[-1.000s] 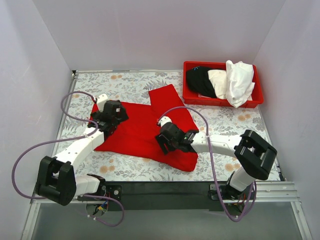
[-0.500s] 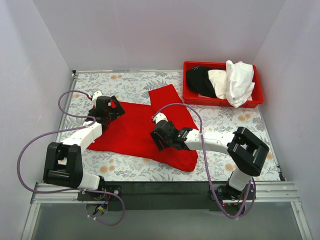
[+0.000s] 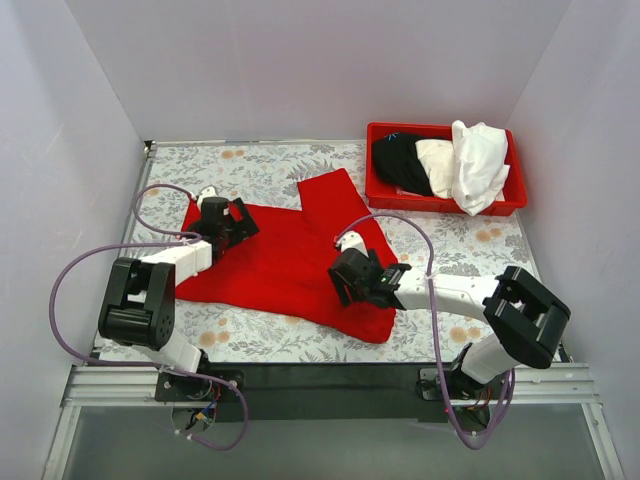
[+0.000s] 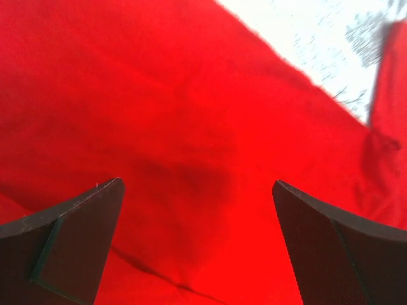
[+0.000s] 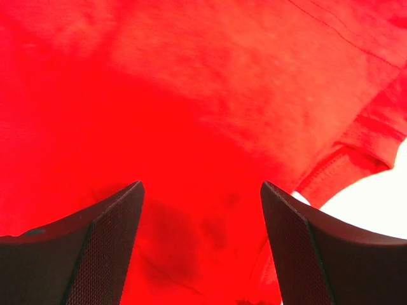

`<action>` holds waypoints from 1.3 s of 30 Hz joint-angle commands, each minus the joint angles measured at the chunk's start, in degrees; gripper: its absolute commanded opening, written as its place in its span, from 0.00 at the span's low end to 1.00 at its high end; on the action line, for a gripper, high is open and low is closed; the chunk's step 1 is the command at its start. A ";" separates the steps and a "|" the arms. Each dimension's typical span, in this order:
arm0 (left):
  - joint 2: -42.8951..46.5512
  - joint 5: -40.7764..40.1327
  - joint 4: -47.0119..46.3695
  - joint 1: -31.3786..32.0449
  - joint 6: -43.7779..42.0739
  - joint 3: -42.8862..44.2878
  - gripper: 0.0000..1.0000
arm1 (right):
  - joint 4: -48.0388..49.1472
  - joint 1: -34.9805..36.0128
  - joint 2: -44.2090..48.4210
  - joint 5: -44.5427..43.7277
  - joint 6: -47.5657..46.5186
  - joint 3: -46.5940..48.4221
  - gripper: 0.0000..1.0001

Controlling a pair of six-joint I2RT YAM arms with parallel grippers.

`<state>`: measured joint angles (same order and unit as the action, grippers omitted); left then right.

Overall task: Fold and stack the t-shirts
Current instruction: Fold the tshirt

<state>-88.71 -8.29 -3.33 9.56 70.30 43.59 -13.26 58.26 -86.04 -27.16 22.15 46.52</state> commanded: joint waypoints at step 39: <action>9.51 1.09 7.73 7.93 5.19 -11.42 0.96 | 5.17 -22.05 1.66 10.63 -3.78 -10.49 0.68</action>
<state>-81.25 -8.23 -0.19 16.64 74.00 33.93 -2.50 37.32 -84.29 -16.69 18.24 38.28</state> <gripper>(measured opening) 0.956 0.682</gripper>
